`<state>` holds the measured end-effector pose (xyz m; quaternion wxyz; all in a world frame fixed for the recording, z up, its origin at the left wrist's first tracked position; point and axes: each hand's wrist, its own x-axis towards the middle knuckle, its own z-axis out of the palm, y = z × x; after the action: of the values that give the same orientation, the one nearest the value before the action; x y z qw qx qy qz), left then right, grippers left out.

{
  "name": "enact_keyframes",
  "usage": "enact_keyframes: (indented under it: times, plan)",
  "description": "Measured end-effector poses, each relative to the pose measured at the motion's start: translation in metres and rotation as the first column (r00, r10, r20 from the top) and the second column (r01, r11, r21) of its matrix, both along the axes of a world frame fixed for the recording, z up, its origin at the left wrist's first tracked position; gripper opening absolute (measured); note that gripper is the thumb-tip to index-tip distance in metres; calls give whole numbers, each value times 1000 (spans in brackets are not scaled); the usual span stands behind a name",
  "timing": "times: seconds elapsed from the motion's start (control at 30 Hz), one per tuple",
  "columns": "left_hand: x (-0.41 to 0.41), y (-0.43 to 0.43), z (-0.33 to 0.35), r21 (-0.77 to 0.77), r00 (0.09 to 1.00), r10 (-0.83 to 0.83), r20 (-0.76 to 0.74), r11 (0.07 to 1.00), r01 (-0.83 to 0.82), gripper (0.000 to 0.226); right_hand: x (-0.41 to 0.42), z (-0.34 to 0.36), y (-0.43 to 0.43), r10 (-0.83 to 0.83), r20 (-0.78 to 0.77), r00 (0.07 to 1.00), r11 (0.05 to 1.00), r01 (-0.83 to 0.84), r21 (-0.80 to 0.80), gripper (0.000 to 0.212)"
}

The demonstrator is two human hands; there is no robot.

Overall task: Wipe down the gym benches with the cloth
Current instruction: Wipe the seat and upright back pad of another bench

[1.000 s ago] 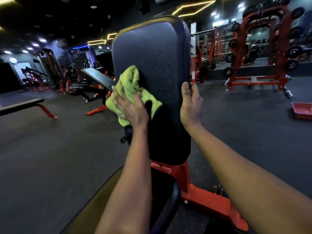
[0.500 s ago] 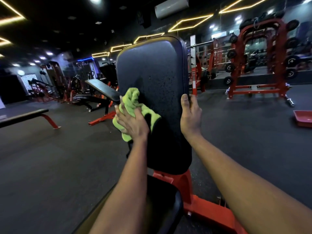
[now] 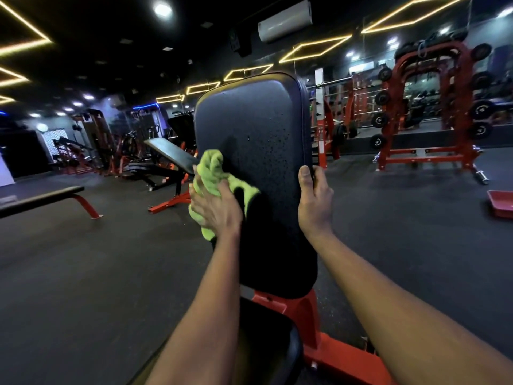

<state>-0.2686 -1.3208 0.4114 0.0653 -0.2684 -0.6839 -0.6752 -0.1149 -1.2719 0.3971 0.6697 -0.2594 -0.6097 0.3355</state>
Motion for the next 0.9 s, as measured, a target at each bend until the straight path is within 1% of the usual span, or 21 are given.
enact_keyframes:
  times: [0.03,0.07,0.13,0.2,0.23,0.3,0.37,0.43,0.5,0.57,0.6,0.7,0.8,0.83,0.9]
  plan:
    - [-2,4,21,21,998,8,-57,1000,-7,69,0,0,1,3,2,1000,1000,-3,1,61]
    - [-4,6,39,41,988,7,-155,999,-1,72,1,-1,0,17,4,1000,1000,-17,-4,59]
    - [-9,8,63,67,937,-18,-350,997,44,78,1,2,-5,39,-5,999,999,-39,0,50]
    - [-13,7,60,73,906,-49,-420,994,87,78,2,4,-11,45,-25,999,999,-44,21,37]
    - [-13,5,50,86,900,-60,-432,990,108,79,2,4,-12,42,-40,998,999,-41,30,33]
    - [-13,-1,13,132,897,-68,-436,982,138,79,3,4,-13,49,-48,998,999,-48,23,36]
    - [-11,-9,-25,138,927,-94,-363,979,153,79,5,5,-17,47,-32,998,999,-46,25,40]
    - [-10,-12,-43,108,951,-109,-291,983,146,83,5,6,-16,32,-36,999,999,-30,37,36]
    - [-9,-9,-31,65,965,-78,-249,993,97,80,3,4,-12,21,-32,999,999,-20,37,41]
    - [-13,-2,5,33,978,-40,-206,998,48,72,0,3,-6,-6,-24,1000,1000,6,23,56]
    - [-17,2,24,29,977,-36,-212,999,44,71,-1,1,-4,-18,-19,1000,1000,18,19,60]
    - [-32,12,86,59,945,-65,-322,994,89,74,-1,2,-1,-20,-27,999,1000,21,24,60]
    - [-33,18,131,50,901,-96,-422,990,129,72,-1,2,-2,-32,-25,999,999,33,32,63]
    - [-29,20,136,56,880,-87,-466,990,127,71,-1,0,-3,-31,-21,999,999,32,31,61]
    - [-14,22,132,89,811,-43,-583,989,116,70,-1,0,-1,-32,-20,999,999,33,31,61]
